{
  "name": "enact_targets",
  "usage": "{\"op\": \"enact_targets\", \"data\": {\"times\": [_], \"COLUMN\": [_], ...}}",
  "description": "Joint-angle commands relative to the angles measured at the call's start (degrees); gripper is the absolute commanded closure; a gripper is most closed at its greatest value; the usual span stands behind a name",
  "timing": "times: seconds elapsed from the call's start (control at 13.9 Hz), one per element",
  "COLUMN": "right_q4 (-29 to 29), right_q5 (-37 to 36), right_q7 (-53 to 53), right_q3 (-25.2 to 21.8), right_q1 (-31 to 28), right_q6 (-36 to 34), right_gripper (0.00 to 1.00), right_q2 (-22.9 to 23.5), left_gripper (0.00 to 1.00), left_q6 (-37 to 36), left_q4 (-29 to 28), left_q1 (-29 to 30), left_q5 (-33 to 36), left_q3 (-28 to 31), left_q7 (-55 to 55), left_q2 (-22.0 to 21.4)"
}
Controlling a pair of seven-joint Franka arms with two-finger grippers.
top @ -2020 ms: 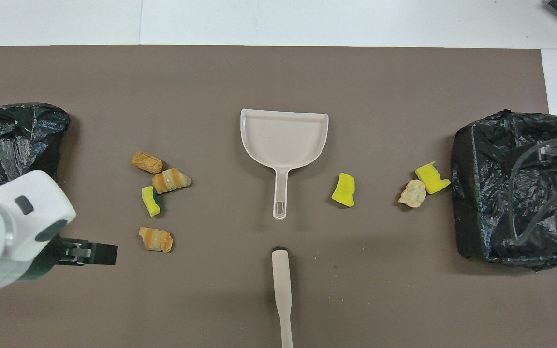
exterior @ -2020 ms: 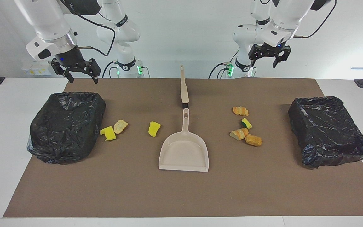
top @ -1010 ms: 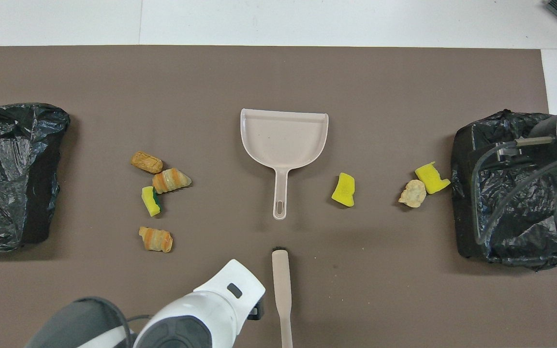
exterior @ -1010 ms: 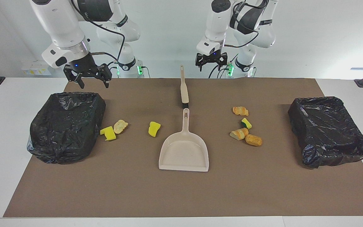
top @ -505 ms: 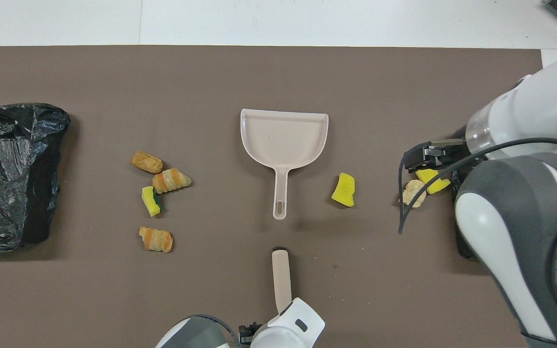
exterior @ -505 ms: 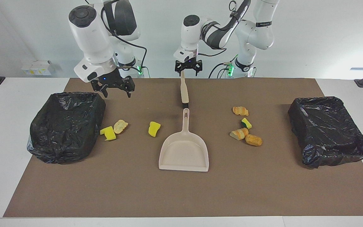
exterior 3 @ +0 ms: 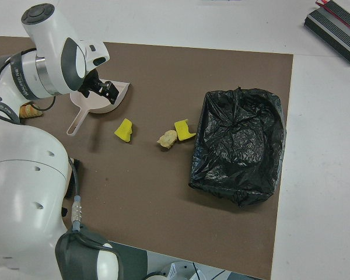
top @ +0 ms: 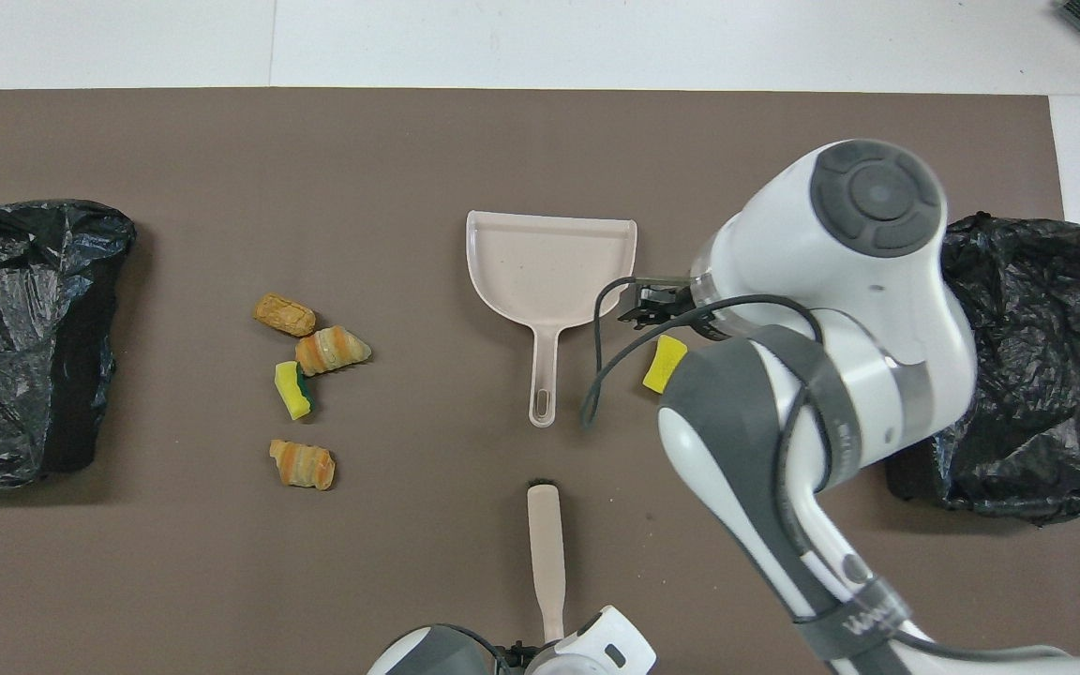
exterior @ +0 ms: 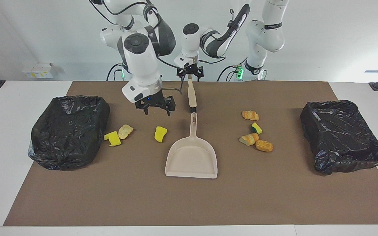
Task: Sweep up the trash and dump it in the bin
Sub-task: 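Reach the right gripper to the beige dustpan handle while the left gripper approaches, then grasp the dustpan with the right gripper while the left gripper grasps the brush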
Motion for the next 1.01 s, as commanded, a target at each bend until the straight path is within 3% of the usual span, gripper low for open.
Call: {"op": "enact_targets", "data": {"times": [0.0, 0.43, 0.5, 0.58, 0.72, 0.94], "right_q4": [0.1, 0.1, 0.0, 0.0, -0.5, -1.7], "right_q5": [0.4, -1.6, -1.7, -1.7, -2.4, -2.6], "right_q7": [5.2, 10.1, 11.6, 12.8, 12.9, 12.3], "right_q3": [-0.2, -0.3, -0.3, -0.3, -0.4, -0.4], "right_q1": [3.5, 9.4, 10.2, 11.0, 11.5, 11.5], "right_q6": [4.3, 13.8, 14.8, 15.0, 14.3, 14.0], "right_gripper": [0.00, 0.00, 0.00, 0.04, 0.07, 0.39], "right_q2": [3.0, 10.6, 11.7, 12.3, 12.3, 11.8], "left_gripper": [0.00, 0.00, 0.08, 0.31, 0.99, 1.00], "left_q6": [-0.9, -2.7, -3.0, -3.4, -4.1, -5.8], "left_q4": [0.2, 0.3, 0.4, 0.7, 0.8, 1.4], "left_q1": [-0.9, -0.9, -0.9, -0.9, -0.8, -0.7], "left_q5": [-0.8, -0.8, -0.8, -0.8, -0.8, -0.8], "left_q3": [1.1, 1.2, 1.2, 1.2, 1.2, 1.4], "left_q7": [0.3, 0.4, 0.4, 0.4, 0.8, 2.3], "left_q2": [-0.8, -1.3, -1.3, -1.4, -1.8, -2.3]}}
